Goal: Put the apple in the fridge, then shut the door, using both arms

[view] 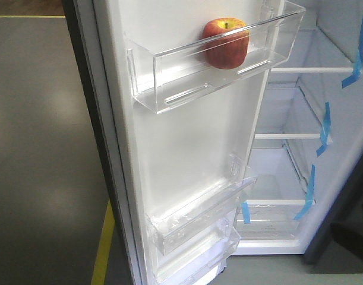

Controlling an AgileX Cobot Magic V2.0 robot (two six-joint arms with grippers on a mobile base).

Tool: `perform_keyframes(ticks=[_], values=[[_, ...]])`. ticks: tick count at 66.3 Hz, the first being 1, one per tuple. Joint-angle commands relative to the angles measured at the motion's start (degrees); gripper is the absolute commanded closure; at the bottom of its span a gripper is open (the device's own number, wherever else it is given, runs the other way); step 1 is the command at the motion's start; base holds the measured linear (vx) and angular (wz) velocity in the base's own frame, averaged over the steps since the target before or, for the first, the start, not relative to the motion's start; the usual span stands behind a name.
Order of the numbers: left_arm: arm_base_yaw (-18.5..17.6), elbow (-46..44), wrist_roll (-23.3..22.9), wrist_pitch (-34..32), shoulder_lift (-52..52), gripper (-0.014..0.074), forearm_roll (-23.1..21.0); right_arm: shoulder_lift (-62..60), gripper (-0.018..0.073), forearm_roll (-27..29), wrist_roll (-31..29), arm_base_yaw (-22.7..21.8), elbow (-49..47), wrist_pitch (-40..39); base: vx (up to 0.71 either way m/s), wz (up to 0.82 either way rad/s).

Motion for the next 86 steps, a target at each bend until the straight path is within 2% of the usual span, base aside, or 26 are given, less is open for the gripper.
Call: perform_keyframes(ticks=[1, 14, 35, 48, 58, 75, 80, 86], values=[[-0.4, 1.7, -0.6, -4.2, -0.8, 0.0602, -0.3, -3.2, 0.0174, -0.1, 0.2, -0.1, 1.0, -0.9, 0.0, 0.0], [-0.4, 1.7, -0.6, -4.2, -0.8, 0.0602, -0.3, -10.3, 0.0174, 0.0, 0.3, -0.1, 5.5, 1.9, 0.0, 0.0], [-0.4, 1.7, -0.6, -4.2, -0.8, 0.0602, -0.3, -19.3, 0.0174, 0.1, 0.2, -0.1, 6.9, 11.9, 0.0, 0.0], [-0.4, 1.7, -0.6, -4.6, -0.8, 0.0602, -0.3, -20.3, 0.0174, 0.1, 0.2, -0.1, 6.9, 17.4, 0.0, 0.0], [-0.4, 1.7, -1.2, -4.7, -0.8, 0.0602, -0.5, -20.3, 0.0174, 0.1, 0.2, -0.1, 6.9, 18.1, 0.0, 0.0], [-0.4, -1.6, -10.5, -9.2, -0.8, 0.0602, -0.5, -20.3, 0.0174, 0.1, 0.2, -0.1, 6.9, 18.1, 0.0, 0.0], [-0.4, -5.5, -10.9, -6.4, -0.6, 0.0602, -0.5, -20.3, 0.0174, 0.1, 0.2, -0.1, 6.9, 18.1, 0.0, 0.0], [-0.4, -12.4, -10.4, 1.1, 1.3, 0.0602, -0.4, -20.3, 0.0174, 0.1, 0.2, -0.1, 6.9, 18.1, 0.0, 0.0]])
